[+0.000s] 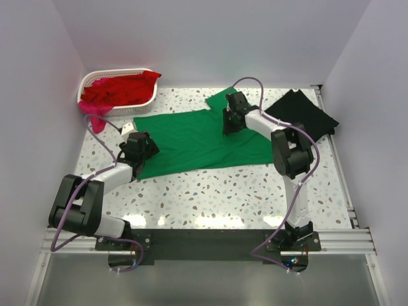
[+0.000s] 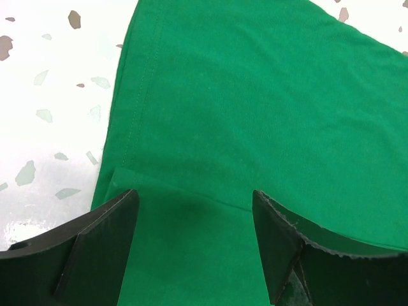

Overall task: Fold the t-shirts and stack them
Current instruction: Fold the tshirt

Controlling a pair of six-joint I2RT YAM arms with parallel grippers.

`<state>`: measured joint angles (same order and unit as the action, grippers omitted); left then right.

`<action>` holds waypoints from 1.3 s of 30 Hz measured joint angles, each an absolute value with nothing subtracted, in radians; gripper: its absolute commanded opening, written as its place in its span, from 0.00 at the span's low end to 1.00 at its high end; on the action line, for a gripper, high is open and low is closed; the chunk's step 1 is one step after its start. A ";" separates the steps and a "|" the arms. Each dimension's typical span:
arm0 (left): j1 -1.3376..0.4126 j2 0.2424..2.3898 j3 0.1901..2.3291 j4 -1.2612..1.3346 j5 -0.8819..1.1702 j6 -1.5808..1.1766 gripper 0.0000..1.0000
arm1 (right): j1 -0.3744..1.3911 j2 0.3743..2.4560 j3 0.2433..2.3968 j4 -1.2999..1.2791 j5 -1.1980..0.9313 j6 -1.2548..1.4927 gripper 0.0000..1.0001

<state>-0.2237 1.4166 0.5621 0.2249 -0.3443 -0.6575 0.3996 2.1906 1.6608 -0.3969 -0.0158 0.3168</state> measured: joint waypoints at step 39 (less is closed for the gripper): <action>-0.216 1.429 0.558 0.231 -0.332 -0.657 0.76 | 0.406 2.073 1.551 -0.328 -0.100 0.339 0.00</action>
